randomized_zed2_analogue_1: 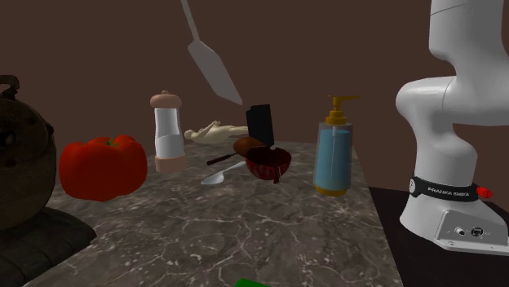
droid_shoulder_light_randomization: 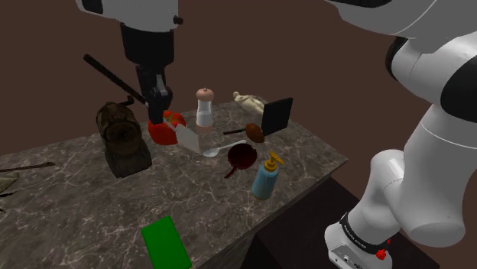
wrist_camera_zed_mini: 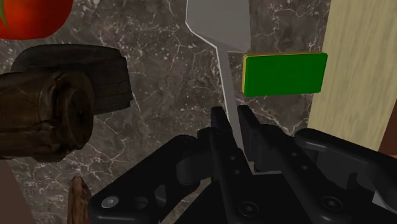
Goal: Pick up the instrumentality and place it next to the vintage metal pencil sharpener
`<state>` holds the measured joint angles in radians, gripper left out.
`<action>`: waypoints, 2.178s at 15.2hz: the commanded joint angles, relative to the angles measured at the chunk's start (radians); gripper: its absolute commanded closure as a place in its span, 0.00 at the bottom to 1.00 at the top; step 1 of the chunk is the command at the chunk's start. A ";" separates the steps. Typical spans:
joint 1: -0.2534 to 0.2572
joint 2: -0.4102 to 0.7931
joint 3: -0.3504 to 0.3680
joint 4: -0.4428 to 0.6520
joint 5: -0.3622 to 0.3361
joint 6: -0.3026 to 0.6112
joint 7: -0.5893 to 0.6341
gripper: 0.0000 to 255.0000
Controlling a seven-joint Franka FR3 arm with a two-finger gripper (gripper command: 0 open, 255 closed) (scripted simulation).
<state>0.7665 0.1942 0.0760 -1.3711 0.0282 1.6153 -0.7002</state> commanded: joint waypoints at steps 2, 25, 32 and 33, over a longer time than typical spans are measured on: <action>0.043 0.065 0.024 0.085 -0.014 -0.018 0.067 1.00; 0.040 0.032 0.023 -0.260 -0.009 0.293 0.057 1.00; 0.040 0.046 0.022 -0.335 -0.010 0.382 0.055 1.00; 0.040 0.049 0.022 -0.344 -0.010 0.395 0.055 1.00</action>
<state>0.8056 0.2388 0.0977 -1.7019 0.0181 1.9972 -0.6458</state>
